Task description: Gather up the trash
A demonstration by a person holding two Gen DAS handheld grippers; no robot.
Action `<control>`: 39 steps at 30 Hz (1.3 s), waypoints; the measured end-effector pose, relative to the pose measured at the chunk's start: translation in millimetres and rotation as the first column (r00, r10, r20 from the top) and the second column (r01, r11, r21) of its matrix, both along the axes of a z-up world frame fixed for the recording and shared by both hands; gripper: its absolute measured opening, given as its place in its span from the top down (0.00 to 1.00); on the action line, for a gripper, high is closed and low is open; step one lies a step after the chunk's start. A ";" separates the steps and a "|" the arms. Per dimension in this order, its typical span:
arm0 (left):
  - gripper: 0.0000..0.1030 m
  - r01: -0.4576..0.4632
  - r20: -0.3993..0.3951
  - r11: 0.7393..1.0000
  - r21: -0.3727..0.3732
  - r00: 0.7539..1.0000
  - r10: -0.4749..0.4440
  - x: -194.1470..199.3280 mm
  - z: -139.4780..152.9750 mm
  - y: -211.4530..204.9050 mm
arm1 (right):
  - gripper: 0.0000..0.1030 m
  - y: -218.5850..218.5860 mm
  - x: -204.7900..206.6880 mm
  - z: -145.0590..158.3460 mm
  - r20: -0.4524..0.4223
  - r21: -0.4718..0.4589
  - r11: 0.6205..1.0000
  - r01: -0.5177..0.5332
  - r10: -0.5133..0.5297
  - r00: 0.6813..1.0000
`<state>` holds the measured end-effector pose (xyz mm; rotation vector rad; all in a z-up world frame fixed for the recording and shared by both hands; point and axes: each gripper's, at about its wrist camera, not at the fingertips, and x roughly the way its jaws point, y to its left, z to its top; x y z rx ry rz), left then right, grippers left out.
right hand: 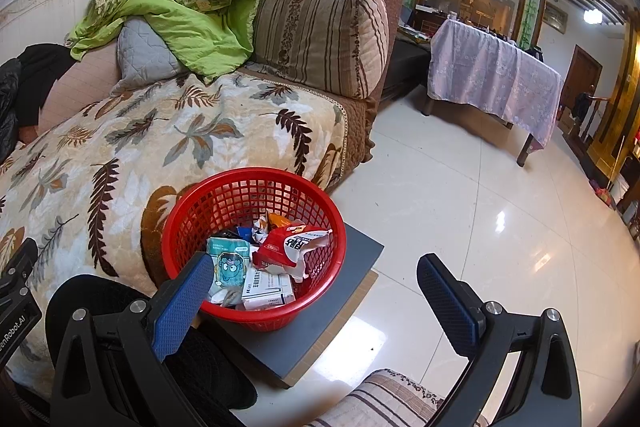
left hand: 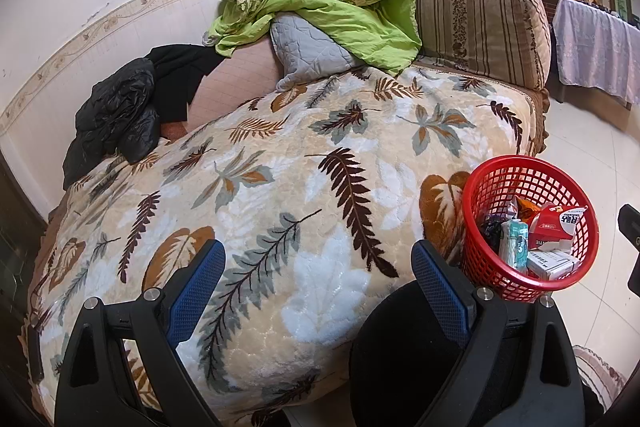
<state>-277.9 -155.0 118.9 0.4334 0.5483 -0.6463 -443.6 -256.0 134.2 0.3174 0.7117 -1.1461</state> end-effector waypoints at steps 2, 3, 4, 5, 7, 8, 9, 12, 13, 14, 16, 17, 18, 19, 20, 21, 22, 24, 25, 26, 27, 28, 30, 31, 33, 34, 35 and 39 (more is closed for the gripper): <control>0.09 0.000 -0.001 1.000 0.000 1.000 0.000 0.1 0.2 0.1 | 0.00 -0.5 0.4 0.3 0.000 0.000 1.000 -0.001 0.001 1.000; 0.09 0.001 -0.001 1.000 0.000 1.000 -0.001 0.0 -0.1 0.1 | 0.00 -0.4 0.0 0.0 0.000 0.000 1.000 -0.001 0.001 1.000; 0.09 0.000 -0.001 1.000 0.000 1.000 0.000 0.1 0.2 -0.1 | 0.00 -0.5 0.3 0.3 -0.001 0.000 1.000 -0.001 0.001 1.000; 0.09 0.001 -0.001 1.000 0.001 1.000 -0.001 -0.3 -0.3 -0.1 | 0.00 -0.6 0.1 0.1 -0.001 0.000 1.000 -0.001 0.001 1.000; 0.09 0.000 0.000 1.000 0.001 1.000 0.000 -0.2 0.3 -0.3 | 0.00 -0.7 0.3 0.4 0.000 0.000 1.000 -0.001 0.001 1.000; 0.09 0.000 0.000 1.000 0.000 1.000 0.000 -0.2 0.3 -0.3 | 0.00 -0.9 0.3 0.4 0.000 0.000 1.000 -0.001 0.001 1.000; 0.09 0.000 0.000 1.000 0.000 1.000 0.000 -0.2 0.2 -0.3 | 0.00 -0.8 0.1 0.0 0.000 0.000 1.000 -0.001 0.001 1.000; 0.09 0.000 0.000 1.000 0.000 1.000 0.000 0.0 0.4 -0.2 | 0.00 -1.1 0.3 0.5 0.000 0.000 1.000 -0.001 0.001 1.000; 0.09 0.000 0.000 1.000 0.000 1.000 0.000 0.0 0.4 -0.2 | 0.00 -1.1 0.3 0.5 -0.001 0.000 1.000 -0.002 0.002 1.000; 0.09 0.000 -0.001 1.000 0.000 1.000 0.000 0.1 0.3 -0.1 | 0.00 -1.1 0.3 0.3 -0.001 0.000 1.000 -0.001 0.001 1.000; 0.09 0.000 -0.001 1.000 0.000 1.000 0.000 0.1 0.4 0.0 | 0.00 -1.1 0.5 0.7 0.000 0.000 1.000 -0.001 0.001 1.000; 0.09 0.000 0.000 1.000 0.001 1.000 0.000 0.1 0.4 -0.1 | 0.00 -1.2 0.6 0.7 -0.001 0.000 1.000 -0.002 0.002 1.000; 0.09 0.000 -0.001 1.000 0.001 1.000 0.000 0.0 0.2 -0.1 | 0.00 -1.1 0.6 0.8 -0.001 0.000 1.000 -0.001 0.001 1.000; 0.09 0.000 -0.001 1.000 0.000 1.000 0.000 0.1 0.3 0.0 | 0.00 -1.5 0.2 -0.3 -0.002 0.001 1.000 -0.002 0.002 1.000; 0.09 0.000 -0.001 1.000 -0.001 1.000 0.000 0.3 0.6 0.1 | 0.00 -1.7 0.0 -1.1 -0.002 0.001 1.000 -0.002 0.002 1.000; 0.09 0.001 -0.001 1.000 0.000 1.000 -0.001 0.4 0.6 0.2 | 0.00 -1.6 0.0 -1.1 -0.002 0.000 1.000 -0.002 0.002 1.000; 0.09 0.001 -0.001 1.000 0.000 1.000 -0.001 0.5 0.6 0.3 | 0.00 -1.6 -0.4 -1.8 -0.002 -0.001 1.000 -0.003 0.003 1.000; 0.09 0.001 -0.001 1.000 -0.001 1.000 -0.001 0.6 0.3 0.4 | 0.00 -1.1 -0.5 -2.6 -0.003 -0.003 1.000 -0.006 0.006 1.000; 0.09 0.002 -0.003 1.000 0.000 1.000 -0.002 0.7 -0.2 0.2 | 0.00 -1.4 0.2 -2.7 -0.005 -0.004 1.000 -0.007 0.007 1.000; 0.09 0.001 -0.002 1.000 0.001 1.000 -0.001 0.6 0.7 0.6 | 0.00 -0.9 0.5 -3.0 -0.006 -0.004 1.000 -0.009 0.009 1.000; 0.09 0.001 -0.001 1.000 0.000 1.000 -0.001 0.7 0.8 0.6 | 0.00 -0.7 1.9 -2.6 -0.007 -0.004 1.000 -0.009 0.009 1.000; 0.09 0.001 -0.001 1.000 0.000 1.000 -0.001 0.8 0.8 0.7 | 0.00 -0.7 2.3 -2.5 -0.008 -0.004 1.000 -0.011 0.011 1.000; 0.09 0.002 -0.001 1.000 0.000 1.000 -0.002 0.9 0.9 0.9 | 0.00 -0.7 3.0 -2.1 -0.008 -0.005 1.000 -0.012 0.012 1.000; 0.09 0.002 -0.001 1.000 -0.001 1.000 -0.002 0.9 0.9 0.9 | 0.00 -0.6 3.3 -1.8 -0.008 -0.005 1.000 -0.013 0.013 1.000; 0.09 0.003 -0.001 1.000 0.000 1.000 -0.003 0.7 0.5 0.7 | 0.00 -0.2 4.6 -0.8 -0.010 -0.007 1.000 -0.015 0.015 1.000; 0.09 0.004 0.000 1.000 0.001 1.000 -0.004 0.5 0.3 0.5 | 0.00 -0.1 4.8 -0.7 -0.010 -0.008 1.000 -0.016 0.016 1.000; 0.09 0.003 -0.001 1.000 0.001 1.000 -0.003 0.8 0.9 0.8 | 0.00 0.2 5.0 -0.5 -0.011 -0.008 1.000 -0.017 0.017 1.000; 0.09 0.001 -0.002 1.000 0.000 1.000 -0.001 1.0 1.0 0.7 | 0.00 0.4 5.9 0.1 -0.011 -0.012 1.000 -0.021 0.021 1.000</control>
